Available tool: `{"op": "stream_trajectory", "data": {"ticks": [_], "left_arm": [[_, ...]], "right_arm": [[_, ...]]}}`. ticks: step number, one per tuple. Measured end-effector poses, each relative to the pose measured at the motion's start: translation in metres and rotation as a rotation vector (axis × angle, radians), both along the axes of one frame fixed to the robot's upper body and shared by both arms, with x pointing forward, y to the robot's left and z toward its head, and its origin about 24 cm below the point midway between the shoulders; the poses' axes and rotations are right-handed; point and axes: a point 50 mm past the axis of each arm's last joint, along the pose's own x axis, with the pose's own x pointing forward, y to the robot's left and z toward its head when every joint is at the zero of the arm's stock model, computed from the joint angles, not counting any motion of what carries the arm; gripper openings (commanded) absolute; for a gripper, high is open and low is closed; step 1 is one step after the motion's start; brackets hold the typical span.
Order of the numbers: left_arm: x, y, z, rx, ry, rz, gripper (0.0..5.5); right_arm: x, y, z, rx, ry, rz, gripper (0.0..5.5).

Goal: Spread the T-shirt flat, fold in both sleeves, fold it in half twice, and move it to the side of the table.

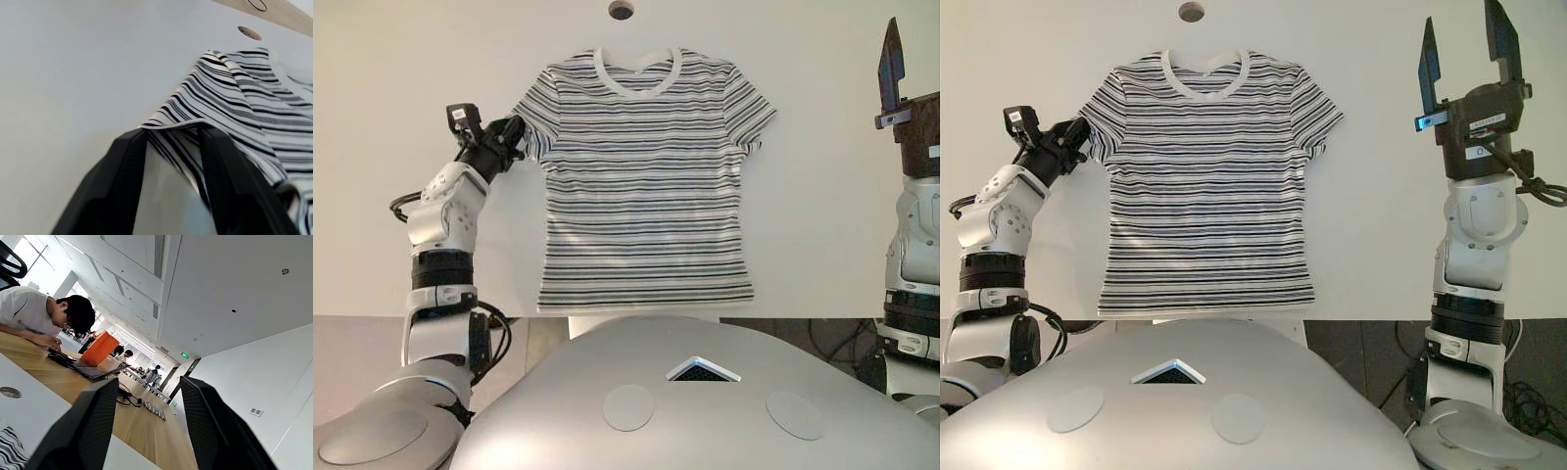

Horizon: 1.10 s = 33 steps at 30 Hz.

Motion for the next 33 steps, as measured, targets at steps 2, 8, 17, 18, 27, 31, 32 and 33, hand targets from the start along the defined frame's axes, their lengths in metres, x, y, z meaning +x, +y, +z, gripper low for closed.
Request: {"op": "stream_trajectory", "data": {"ticks": [2, 8, 17, 18, 27, 31, 32, 33], "left_arm": [[0.001, 0.0, 0.0, -0.04, 0.008, 0.007, 1.89], [0.003, 0.0, 0.0, -0.097, 0.015, 0.011, 0.93], [-0.001, -0.01, 0.0, -0.147, 0.021, -0.024, 0.02], [-0.002, -0.012, 0.001, -0.149, 0.021, -0.028, 0.02], [0.006, -0.047, 0.037, -0.07, -0.141, -0.085, 0.02], [0.007, -0.06, 0.041, -0.049, -0.16, -0.112, 0.02], [0.007, -0.061, 0.04, -0.031, -0.156, -0.116, 0.02], [0.008, -0.063, 0.04, -0.024, -0.154, -0.125, 0.02]], "right_arm": [[0.0, 0.001, -0.001, -0.01, 0.006, 0.006, 2.34], [0.0, 0.002, -0.002, -0.027, 0.012, 0.007, 2.38], [-0.001, 0.005, -0.005, -0.006, 0.008, 0.008, 2.38], [-0.001, 0.006, -0.006, -0.002, 0.009, 0.008, 2.38], [0.002, 0.012, -0.013, 0.021, 0.024, 0.024, 2.38], [0.003, 0.017, -0.02, 0.014, 0.044, 0.03, 2.38], [0.003, 0.017, -0.021, 0.017, 0.047, 0.029, 2.38], [0.003, 0.018, -0.022, 0.02, 0.049, 0.029, 2.38]]}}
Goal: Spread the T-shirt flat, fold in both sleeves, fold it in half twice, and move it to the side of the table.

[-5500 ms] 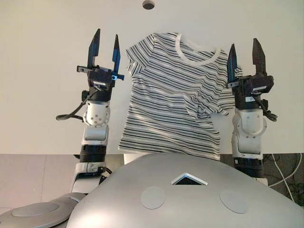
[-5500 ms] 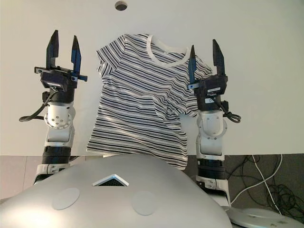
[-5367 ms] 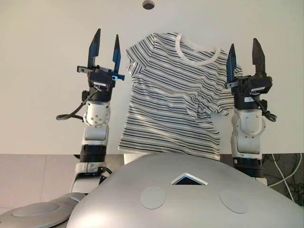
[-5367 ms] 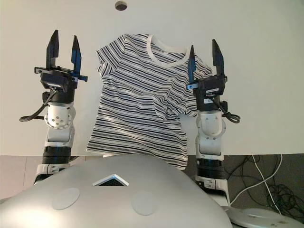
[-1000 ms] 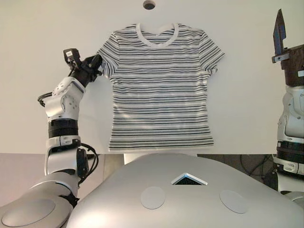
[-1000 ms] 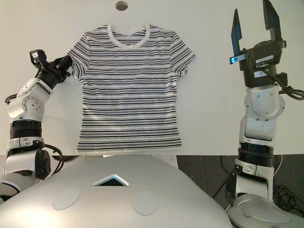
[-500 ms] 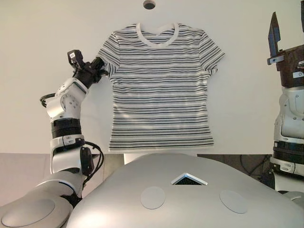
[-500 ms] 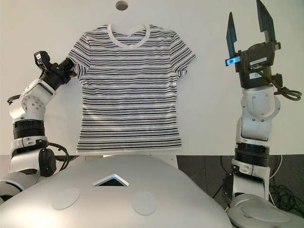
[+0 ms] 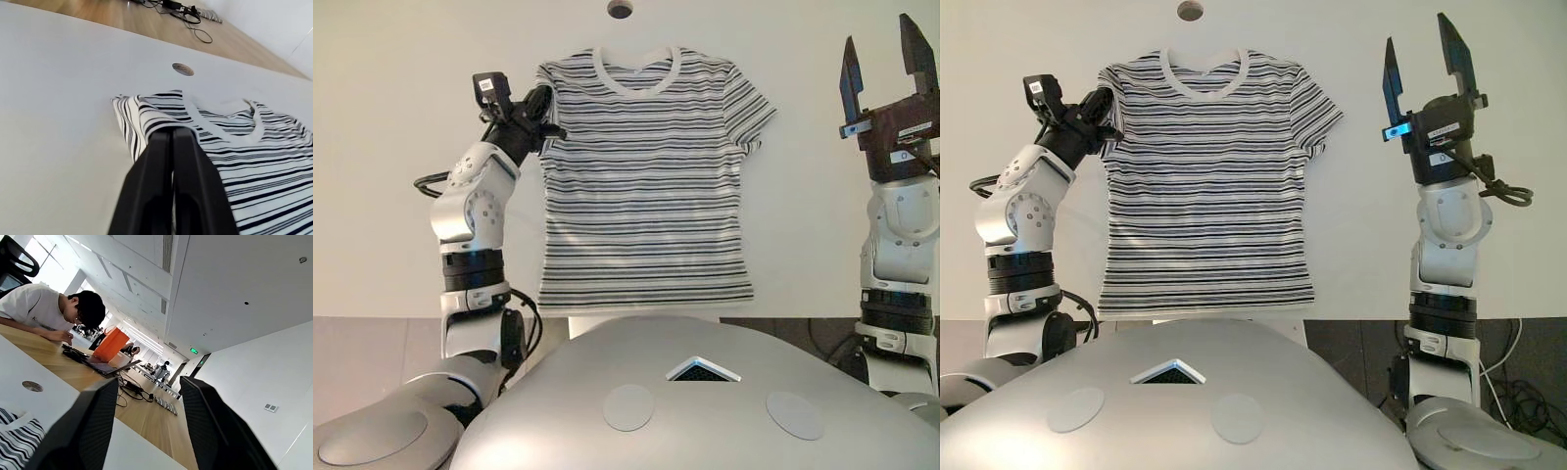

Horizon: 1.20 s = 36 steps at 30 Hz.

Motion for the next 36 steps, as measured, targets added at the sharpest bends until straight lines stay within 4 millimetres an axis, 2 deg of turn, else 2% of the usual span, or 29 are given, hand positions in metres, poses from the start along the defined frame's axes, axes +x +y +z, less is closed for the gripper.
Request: {"op": "stream_trajectory", "data": {"ticks": [5, 11, 16, 19, 21, 23, 25, 28, 29, 33, 36], "left_arm": [[0.004, -0.02, -0.006, 0.049, 0.022, -0.066, 0.02], [0.015, -0.037, -0.011, 0.095, 0.038, -0.124, 1.0], [0.017, -0.051, -0.013, 0.074, 0.058, -0.171, 1.06], [0.004, -0.07, 0.014, -0.109, 0.001, -0.34, 1.06], [-0.018, -0.081, 0.035, -0.213, -0.047, -0.526, 1.06], [-0.038, -0.075, 0.044, -0.186, -0.094, -0.629, 1.06], [-0.051, -0.067, 0.058, -0.151, -0.204, -0.673, 1.06], [-0.068, -0.039, 0.097, 0.024, -0.543, -0.669, 1.06], [-0.069, -0.029, 0.103, 0.102, -0.608, -0.628, 1.06], [-0.052, 0.013, 0.085, 0.602, -0.654, -0.39, 1.06], [-0.052, 0.027, 0.061, 0.932, -0.637, -0.378, 1.06]], "right_arm": [[0.001, 0.006, -0.007, 0.007, 0.015, 0.006, 2.38], [0.001, 0.008, -0.015, 0.011, 0.031, 0.001, 2.38], [0.003, 0.007, -0.023, -0.009, 0.07, -0.015, 2.38], [0.005, -0.001, -0.04, 0.001, 0.201, -0.07, 2.38], [0.006, -0.014, -0.055, 0.025, 0.328, -0.157, 2.38], [0.007, -0.034, -0.064, 0.119, 0.418, -0.283, 2.38], [0.01, -0.043, -0.07, 0.297, 0.508, -0.356, 2.38], [0.013, -0.037, -0.081, 0.621, 0.709, -0.309, 2.38], [0.016, -0.034, -0.081, 0.681, 0.761, -0.286, 2.38], [0.027, -0.027, -0.078, 0.771, 0.888, -0.217, 2.38], [0.028, -0.024, -0.084, 0.789, 0.964, -0.209, 2.38]]}}
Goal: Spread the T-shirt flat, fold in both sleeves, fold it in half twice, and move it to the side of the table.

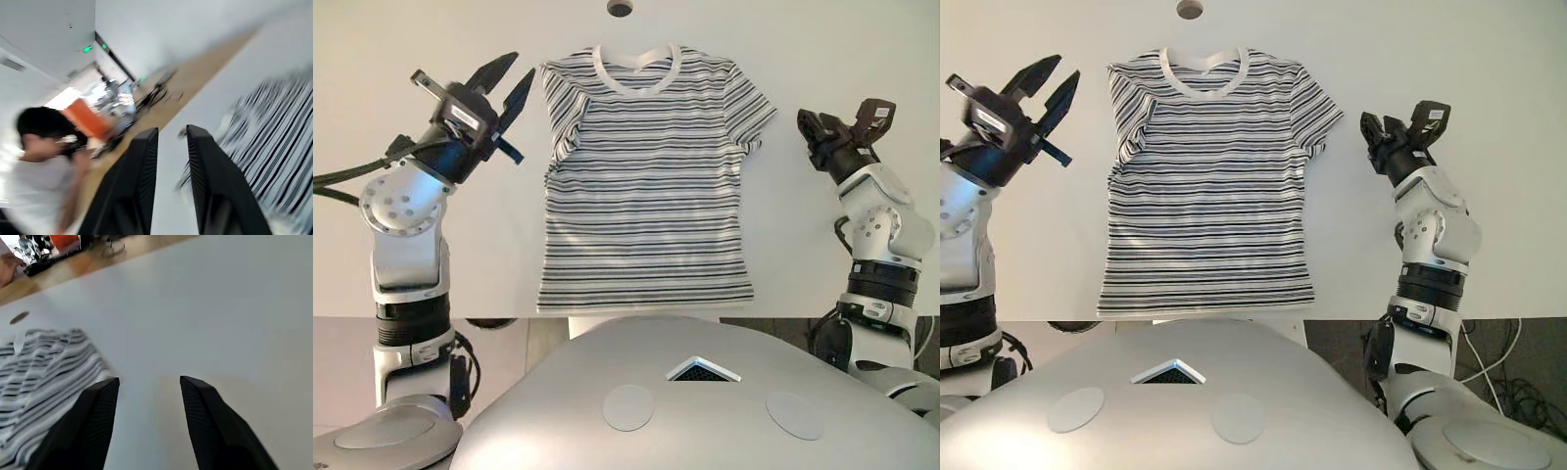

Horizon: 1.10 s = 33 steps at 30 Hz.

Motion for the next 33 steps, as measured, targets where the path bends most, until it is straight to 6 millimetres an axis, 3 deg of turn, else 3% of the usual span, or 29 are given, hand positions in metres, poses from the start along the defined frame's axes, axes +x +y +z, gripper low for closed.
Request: {"op": "stream_trajectory", "data": {"ticks": [2, 4, 7, 18, 30, 33], "left_arm": [[-0.01, 0.004, -0.027, 0.234, -0.036, -0.029, 1.06], [-0.018, 0.003, -0.044, 0.276, -0.025, -0.066, 1.06], [-0.019, 0.001, -0.048, 0.255, -0.042, -0.075, 1.06], [-0.023, -0.014, -0.055, 0.206, -0.033, -0.109, 1.06], [-0.024, -0.018, -0.053, 0.198, -0.042, -0.123, 1.08], [-0.024, -0.019, -0.054, 0.192, -0.043, -0.125, 1.08]], "right_arm": [[0.009, 0.007, -0.002, 0.056, 0.056, 0.044, 2.38], [0.023, 0.015, 0.004, 0.09, 0.055, 0.084, 2.38], [0.033, 0.023, 0.005, 0.107, 0.064, 0.119, 2.38], [0.039, 0.04, -0.002, 0.106, 0.097, 0.181, 2.38], [0.034, 0.039, -0.004, 0.029, 0.087, 0.199, 0.17], [0.033, 0.039, -0.003, 0.015, 0.081, 0.198, 0.02]]}}
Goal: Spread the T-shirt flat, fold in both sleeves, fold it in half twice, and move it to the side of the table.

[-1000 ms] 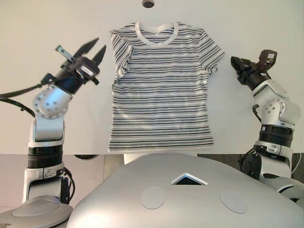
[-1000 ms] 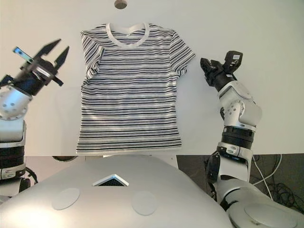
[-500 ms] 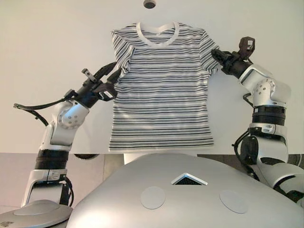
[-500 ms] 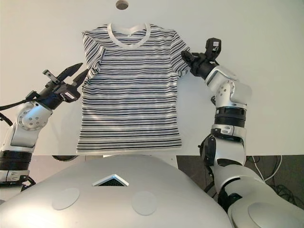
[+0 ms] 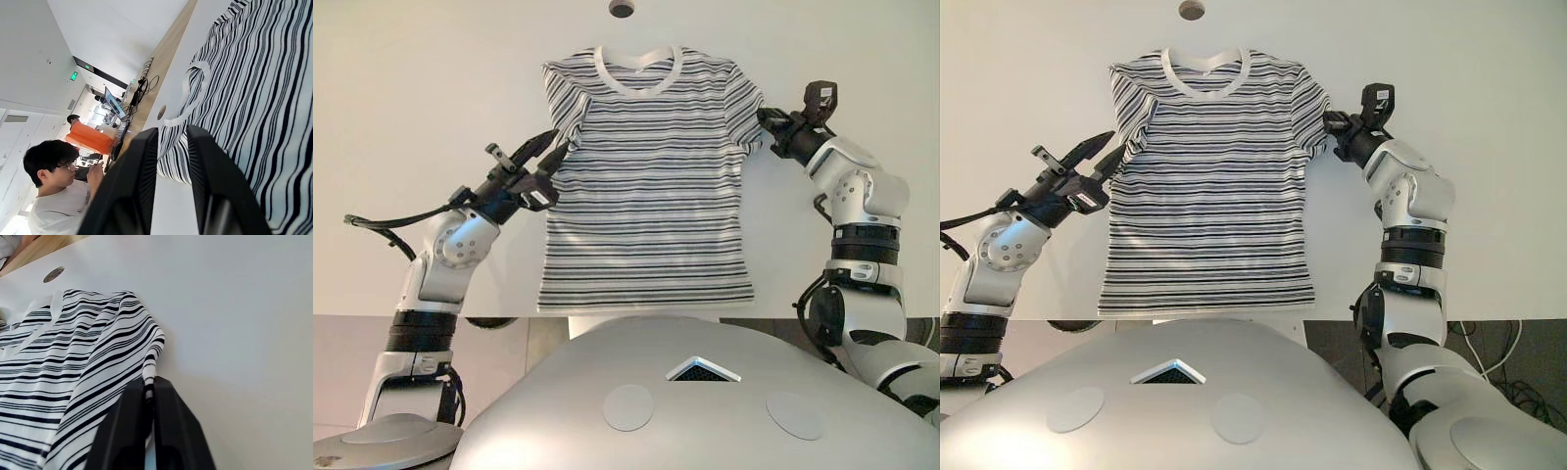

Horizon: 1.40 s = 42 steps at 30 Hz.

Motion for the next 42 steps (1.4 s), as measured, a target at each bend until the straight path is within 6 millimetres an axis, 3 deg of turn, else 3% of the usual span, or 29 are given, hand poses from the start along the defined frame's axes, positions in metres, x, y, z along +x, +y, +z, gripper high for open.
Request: {"op": "stream_trajectory", "data": {"ticks": [6, 9, 12, 16, 23, 28, 29, 33, 37, 40, 42], "left_arm": [[0.001, 0.0, 0.001, -0.004, -0.003, 0.0, 1.08], [0.001, -0.001, 0.001, -0.006, -0.005, 0.0, 1.08], [0.002, -0.001, 0.001, -0.008, -0.008, -0.001, 1.08], [0.003, -0.003, 0.002, -0.011, -0.013, -0.005, 1.08], [0.006, -0.009, 0.001, -0.015, -0.012, -0.015, 1.08], [0.005, -0.012, 0.0, 0.007, -0.013, -0.027, 1.08], [0.005, -0.013, 0.001, 0.006, -0.018, -0.032, 1.08], [0.005, -0.016, 0.001, 0.0, -0.021, -0.036, 1.08], [0.005, -0.012, 0.006, -0.029, -0.088, -0.003, 1.08], [-0.001, -0.005, 0.012, -0.031, -0.146, -0.025, 1.08], [-0.011, 0.003, 0.014, -0.014, -0.131, -0.073, 1.08]], "right_arm": [[-0.001, 0.004, 0.007, -0.054, -0.063, 0.002, 0.02], [0.0, 0.01, 0.019, -0.144, -0.159, 0.008, 0.02], [-0.001, 0.024, 0.033, -0.243, -0.269, 0.037, 0.02], [-0.003, 0.051, 0.036, -0.389, -0.338, 0.128, 0.02], [-0.013, 0.1, 0.007, -0.7, -0.352, 0.417, 0.02], [-0.017, 0.113, 0.0, -0.788, -0.369, 0.491, 0.02], [-0.018, 0.114, -0.002, -0.792, -0.366, 0.5, 0.34], [-0.017, 0.111, -0.005, -0.836, -0.361, 0.484, 0.79], [-0.028, 0.103, 0.016, -0.661, -0.371, 0.477, 0.79], [-0.064, 0.097, 0.04, -0.329, -0.343, 0.566, 0.79], [-0.091, 0.081, 0.065, -0.118, -0.355, 0.612, 0.79]]}}
